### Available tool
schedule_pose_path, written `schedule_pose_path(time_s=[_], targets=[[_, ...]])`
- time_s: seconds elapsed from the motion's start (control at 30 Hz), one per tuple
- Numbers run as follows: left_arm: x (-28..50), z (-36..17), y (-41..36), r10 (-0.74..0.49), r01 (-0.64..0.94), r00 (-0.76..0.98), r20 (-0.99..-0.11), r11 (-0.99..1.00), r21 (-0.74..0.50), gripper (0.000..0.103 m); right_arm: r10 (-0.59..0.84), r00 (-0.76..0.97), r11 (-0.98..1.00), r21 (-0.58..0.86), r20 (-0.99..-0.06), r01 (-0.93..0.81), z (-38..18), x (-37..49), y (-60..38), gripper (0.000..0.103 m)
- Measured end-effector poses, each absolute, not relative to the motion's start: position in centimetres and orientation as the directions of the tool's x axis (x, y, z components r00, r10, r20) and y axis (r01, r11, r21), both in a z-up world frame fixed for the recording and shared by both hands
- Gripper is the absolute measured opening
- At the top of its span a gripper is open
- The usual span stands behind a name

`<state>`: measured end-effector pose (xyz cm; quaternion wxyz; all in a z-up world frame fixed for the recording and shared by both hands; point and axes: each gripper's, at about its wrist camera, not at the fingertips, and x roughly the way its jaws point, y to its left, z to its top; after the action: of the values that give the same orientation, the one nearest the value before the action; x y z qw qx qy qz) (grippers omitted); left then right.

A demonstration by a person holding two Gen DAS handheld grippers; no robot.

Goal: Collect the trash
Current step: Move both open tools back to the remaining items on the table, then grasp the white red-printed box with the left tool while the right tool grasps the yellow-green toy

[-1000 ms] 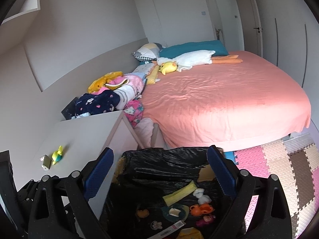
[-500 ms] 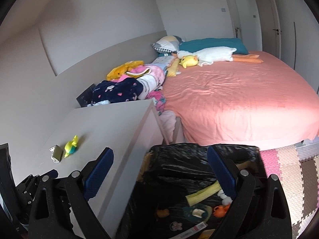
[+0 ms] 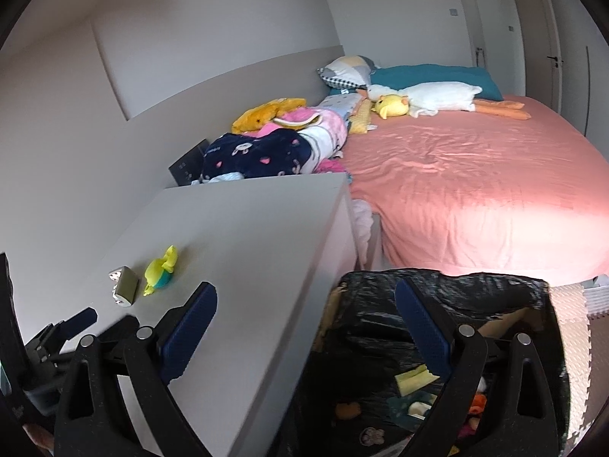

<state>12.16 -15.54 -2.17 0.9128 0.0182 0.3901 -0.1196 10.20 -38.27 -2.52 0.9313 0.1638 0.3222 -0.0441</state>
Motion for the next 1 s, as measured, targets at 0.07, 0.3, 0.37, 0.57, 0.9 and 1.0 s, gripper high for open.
schedule_pose_path(time_s=[0.07, 0.3, 0.37, 0.57, 0.9, 1.0], targets=[[12.7, -2.1, -14.4, -0.187, 0.199, 0.677, -0.711, 0.978, -0.068, 0.097, 0.033, 0.787, 0.944, 0.278, -0.617, 0.179, -2.7, 10.8, -37.7, 0.094], [14.9, -2.7, -11.2, -0.146, 0.117, 0.678, -0.720, 0.989, -0.091, 0.091, 0.077, 0.775, 0.947, 0.290, -0.627, 0.140, -3.1, 13.3, -35.6, 0.094], [15.7, -3.0, -10.4, -0.136, 0.099, 0.673, -0.727, 0.991, -0.094, 0.087, 0.089, 0.773, 0.947, 0.294, -0.628, 0.130, -3.1, 14.0, -35.0, 0.094], [18.0, -3.9, -8.4, -0.115, 0.039, 0.651, -0.751, 0.992, -0.118, 0.081, 0.111, 0.768, 0.949, 0.297, -0.631, 0.107, -3.3, 15.5, -33.4, 0.094], [20.8, -5.9, -7.2, -0.125, 0.007, 0.618, -0.776, 0.988, -0.154, 0.081, 0.156, 0.734, 0.939, 0.329, -0.661, 0.097, -4.3, 19.2, -30.8, 0.094], [21.4, -6.5, -7.2, -0.122, 0.007, 0.605, -0.787, 0.989, -0.148, 0.073, 0.160, 0.729, 0.938, 0.333, -0.666, 0.099, -4.4, 19.8, -30.3, 0.094]])
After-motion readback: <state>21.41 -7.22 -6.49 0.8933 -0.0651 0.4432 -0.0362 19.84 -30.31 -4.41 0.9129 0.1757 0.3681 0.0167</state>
